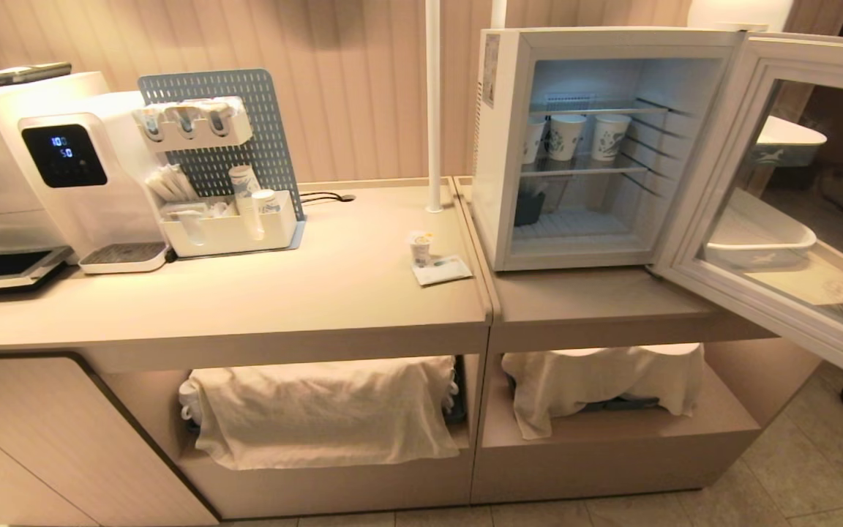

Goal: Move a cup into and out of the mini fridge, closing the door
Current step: Put the yoghurt in the freezer

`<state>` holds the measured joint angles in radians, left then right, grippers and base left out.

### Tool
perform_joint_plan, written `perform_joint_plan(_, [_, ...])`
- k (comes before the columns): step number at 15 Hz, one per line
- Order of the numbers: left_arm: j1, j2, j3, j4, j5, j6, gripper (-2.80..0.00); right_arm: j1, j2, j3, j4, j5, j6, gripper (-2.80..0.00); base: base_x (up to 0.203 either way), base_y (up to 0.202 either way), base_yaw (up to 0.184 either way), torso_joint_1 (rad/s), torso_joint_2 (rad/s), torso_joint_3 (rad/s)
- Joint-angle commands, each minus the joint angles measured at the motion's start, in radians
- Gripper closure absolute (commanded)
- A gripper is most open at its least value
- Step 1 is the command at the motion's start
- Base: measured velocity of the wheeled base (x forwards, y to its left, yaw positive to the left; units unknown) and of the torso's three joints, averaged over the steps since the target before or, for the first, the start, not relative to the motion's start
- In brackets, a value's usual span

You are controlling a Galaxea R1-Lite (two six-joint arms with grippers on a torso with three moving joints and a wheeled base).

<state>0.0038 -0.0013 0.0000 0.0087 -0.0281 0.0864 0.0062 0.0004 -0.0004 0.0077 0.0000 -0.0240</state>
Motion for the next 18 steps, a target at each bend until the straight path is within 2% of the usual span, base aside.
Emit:
perform_joint_plan(1, [0.001, 0.000, 0.002, -0.001, 0.004, 0.001, 0.00, 0.000, 0.001, 0.000, 0.000, 0.000, -0.001, 0.00, 0.000, 0.000, 0.000, 0.000, 0.00, 0.000])
perform_joint_plan(4, [0.001, 0.000, 0.002, -0.003, 0.005, 0.000, 0.00, 0.000, 0.001, 0.000, 0.000, 0.000, -0.001, 0.00, -0.002, 0.087, 0.000, 0.002, 0.00, 0.002])
perform_joint_plan(18, [0.001, 0.000, 0.002, -0.004, 0.002, 0.001, 0.00, 0.000, 0.001, 0.000, 0.000, 0.000, -0.001, 0.00, 0.000, 0.193, 0.000, 0.002, 0.00, 0.002])
